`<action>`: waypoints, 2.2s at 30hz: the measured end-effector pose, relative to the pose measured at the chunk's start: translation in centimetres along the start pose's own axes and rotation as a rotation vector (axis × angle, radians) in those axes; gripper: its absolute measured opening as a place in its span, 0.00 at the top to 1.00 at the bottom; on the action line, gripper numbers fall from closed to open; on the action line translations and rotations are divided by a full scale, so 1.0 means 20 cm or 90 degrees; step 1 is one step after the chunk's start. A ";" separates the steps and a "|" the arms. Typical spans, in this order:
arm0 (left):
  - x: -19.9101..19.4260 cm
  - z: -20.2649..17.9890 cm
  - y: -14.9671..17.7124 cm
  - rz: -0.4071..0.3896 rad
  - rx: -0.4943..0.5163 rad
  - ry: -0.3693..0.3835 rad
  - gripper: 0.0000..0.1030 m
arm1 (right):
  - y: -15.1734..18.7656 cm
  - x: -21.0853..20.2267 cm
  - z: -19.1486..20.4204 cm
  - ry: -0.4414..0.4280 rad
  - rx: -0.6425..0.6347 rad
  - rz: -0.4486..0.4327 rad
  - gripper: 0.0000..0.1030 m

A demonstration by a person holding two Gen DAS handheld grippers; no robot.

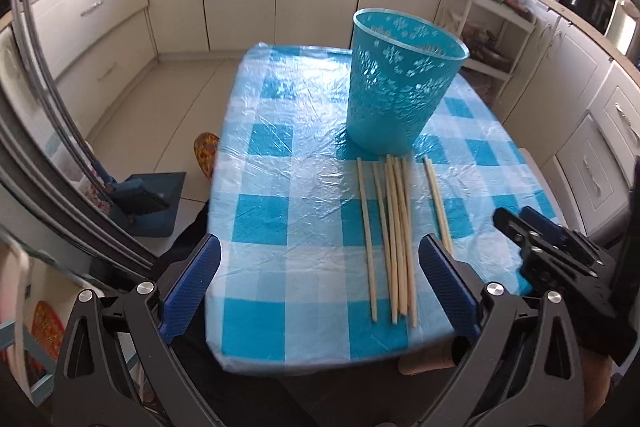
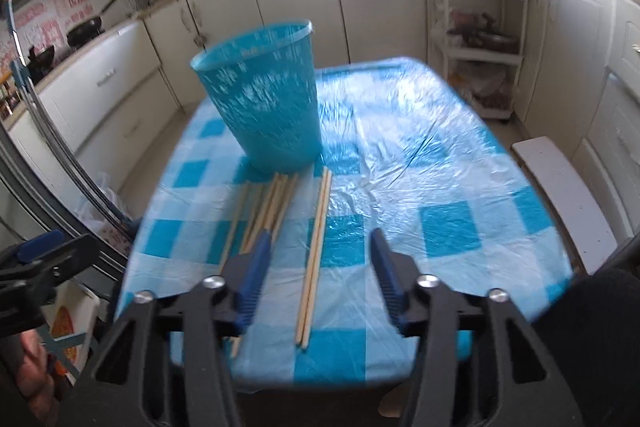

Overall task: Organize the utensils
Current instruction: 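Lower the left gripper onto a wooden chopstick and close on it, then lift the chopstick with the left gripper and drop it into the teal basket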

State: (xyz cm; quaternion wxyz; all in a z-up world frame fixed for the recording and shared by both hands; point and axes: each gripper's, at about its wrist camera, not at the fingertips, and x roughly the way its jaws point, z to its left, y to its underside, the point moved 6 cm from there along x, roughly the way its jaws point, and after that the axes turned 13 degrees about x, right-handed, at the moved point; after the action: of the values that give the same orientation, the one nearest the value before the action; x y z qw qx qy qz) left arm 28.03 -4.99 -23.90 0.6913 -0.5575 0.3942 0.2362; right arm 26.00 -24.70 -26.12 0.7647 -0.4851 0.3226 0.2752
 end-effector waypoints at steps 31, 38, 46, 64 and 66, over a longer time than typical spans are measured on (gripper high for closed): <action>0.79 -0.19 -0.22 0.098 0.085 0.001 0.70 | -0.13 0.51 0.00 -0.035 -0.057 0.089 0.93; 0.72 -0.20 -0.23 0.106 0.108 0.047 0.95 | -0.18 0.52 -0.05 -0.040 -0.044 0.088 0.93; 0.14 -0.01 -0.41 -0.020 0.042 0.119 0.95 | -0.18 0.52 -0.05 -0.050 -0.043 0.095 0.94; -0.19 -0.01 -1.24 -0.390 -0.070 0.078 0.95 | -0.15 0.51 -0.03 -0.043 -0.053 0.080 0.94; -0.13 -0.01 -1.27 -0.407 -0.087 0.048 0.95 | -0.15 0.51 -0.03 -0.044 -0.053 0.080 0.94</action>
State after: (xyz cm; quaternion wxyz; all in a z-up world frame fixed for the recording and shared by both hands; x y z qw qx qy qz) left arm 45.98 -11.66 -6.86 0.6765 -0.7063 0.2081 0.0121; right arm 34.63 -25.34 -32.38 0.7359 -0.4853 0.3140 0.3527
